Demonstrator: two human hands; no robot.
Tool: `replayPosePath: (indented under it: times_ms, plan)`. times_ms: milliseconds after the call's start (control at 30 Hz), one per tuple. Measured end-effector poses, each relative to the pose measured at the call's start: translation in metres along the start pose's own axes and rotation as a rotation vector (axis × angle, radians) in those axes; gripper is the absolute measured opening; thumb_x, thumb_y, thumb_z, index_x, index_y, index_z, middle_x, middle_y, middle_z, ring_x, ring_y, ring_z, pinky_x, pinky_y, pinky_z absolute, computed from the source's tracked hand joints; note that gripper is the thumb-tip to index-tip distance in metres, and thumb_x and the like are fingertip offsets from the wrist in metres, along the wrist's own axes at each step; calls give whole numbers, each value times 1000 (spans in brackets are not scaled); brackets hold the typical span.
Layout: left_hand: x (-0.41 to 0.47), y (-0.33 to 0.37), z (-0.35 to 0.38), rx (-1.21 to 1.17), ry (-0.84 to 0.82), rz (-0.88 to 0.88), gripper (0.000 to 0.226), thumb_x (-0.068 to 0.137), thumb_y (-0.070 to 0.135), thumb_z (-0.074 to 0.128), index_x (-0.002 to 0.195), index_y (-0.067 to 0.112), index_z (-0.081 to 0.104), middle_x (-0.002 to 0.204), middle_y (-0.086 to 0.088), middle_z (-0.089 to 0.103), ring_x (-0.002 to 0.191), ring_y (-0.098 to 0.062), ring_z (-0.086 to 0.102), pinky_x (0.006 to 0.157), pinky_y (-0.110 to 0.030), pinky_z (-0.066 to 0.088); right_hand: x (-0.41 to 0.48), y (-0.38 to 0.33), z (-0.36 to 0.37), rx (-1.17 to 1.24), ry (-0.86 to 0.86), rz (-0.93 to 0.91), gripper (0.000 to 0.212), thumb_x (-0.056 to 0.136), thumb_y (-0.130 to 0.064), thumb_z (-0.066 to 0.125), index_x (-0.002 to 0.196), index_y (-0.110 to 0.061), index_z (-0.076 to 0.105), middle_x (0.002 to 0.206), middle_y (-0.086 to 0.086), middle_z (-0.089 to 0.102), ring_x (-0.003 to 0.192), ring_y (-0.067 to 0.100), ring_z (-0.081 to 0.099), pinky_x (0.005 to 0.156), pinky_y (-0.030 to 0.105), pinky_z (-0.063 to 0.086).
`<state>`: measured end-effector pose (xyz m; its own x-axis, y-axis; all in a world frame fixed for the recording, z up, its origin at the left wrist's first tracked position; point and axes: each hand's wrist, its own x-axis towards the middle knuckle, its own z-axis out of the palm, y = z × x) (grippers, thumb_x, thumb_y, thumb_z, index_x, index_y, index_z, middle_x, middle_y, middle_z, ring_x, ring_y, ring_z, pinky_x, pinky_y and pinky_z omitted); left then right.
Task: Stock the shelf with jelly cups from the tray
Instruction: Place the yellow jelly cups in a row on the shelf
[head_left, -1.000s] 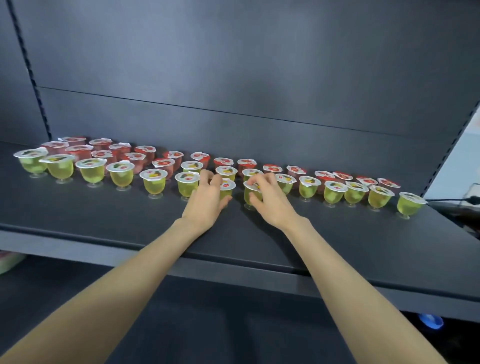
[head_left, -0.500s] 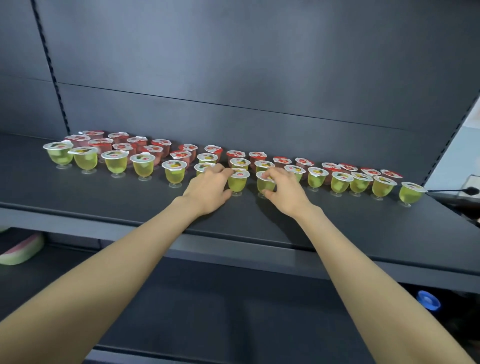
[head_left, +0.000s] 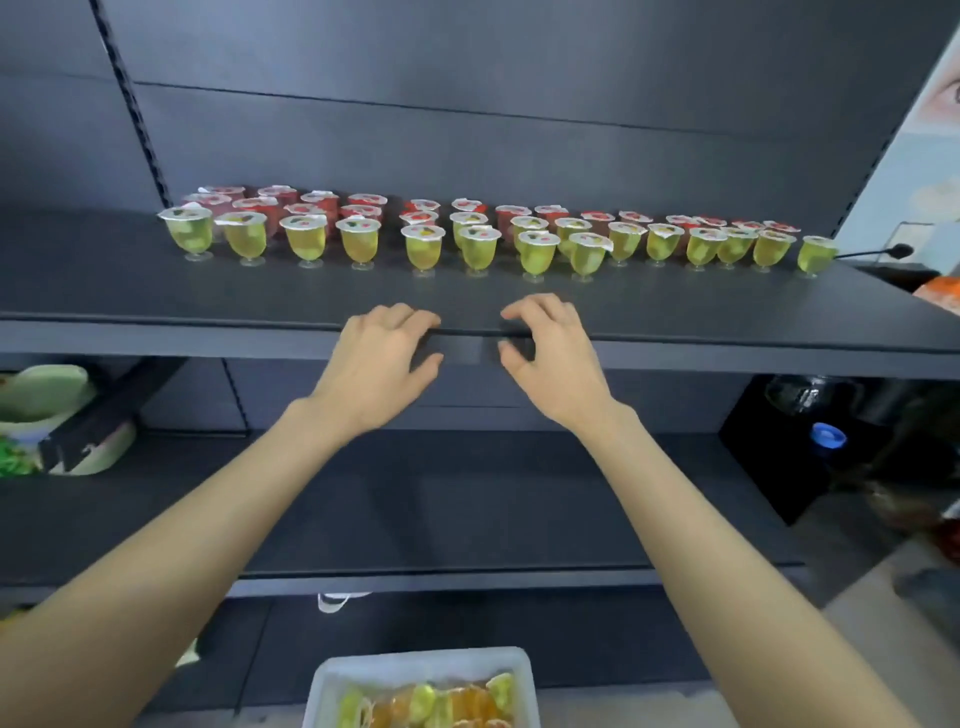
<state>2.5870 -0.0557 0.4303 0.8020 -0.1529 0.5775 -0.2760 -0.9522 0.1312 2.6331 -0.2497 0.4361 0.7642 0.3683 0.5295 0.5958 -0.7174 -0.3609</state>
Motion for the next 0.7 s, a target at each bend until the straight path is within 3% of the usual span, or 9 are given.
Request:
replayPosePath:
  times_ms: [233,333,533,700]
  plan:
    - [-119,-36,46,-42,-82,-104,35,85,21,65,116,4,61,103,-14,63,87,-36,60,80,-46,46,-87,-25,87,45,-137,42,34,91,-16,58,124,-8,55,129,6,51,113,24,46,87,35,45]
    - [-168,-49,77,-71,-197,-179,39,80,26,58,112,4,63,100,-13,65,83,-35,63,76,-45,50,-125,-25,134,61,-273,66,34,90,-15,59,123,-7,56,130,8,53,116,27,47,89,35,43]
    - [-281,-64,160,-143,-471,-445,37,74,21,67,108,6,65,96,-14,66,86,-37,65,74,-46,51,-212,-6,239,129,-614,241,39,94,-20,53,132,-12,50,136,4,48,126,23,41,100,32,37]
    - [-379,-64,239,-209,-798,-688,44,92,29,54,133,14,48,126,-9,53,112,-30,53,95,-40,40,-292,25,336,127,-891,336,42,95,-23,52,136,-16,45,139,2,45,128,22,38,104,31,36]
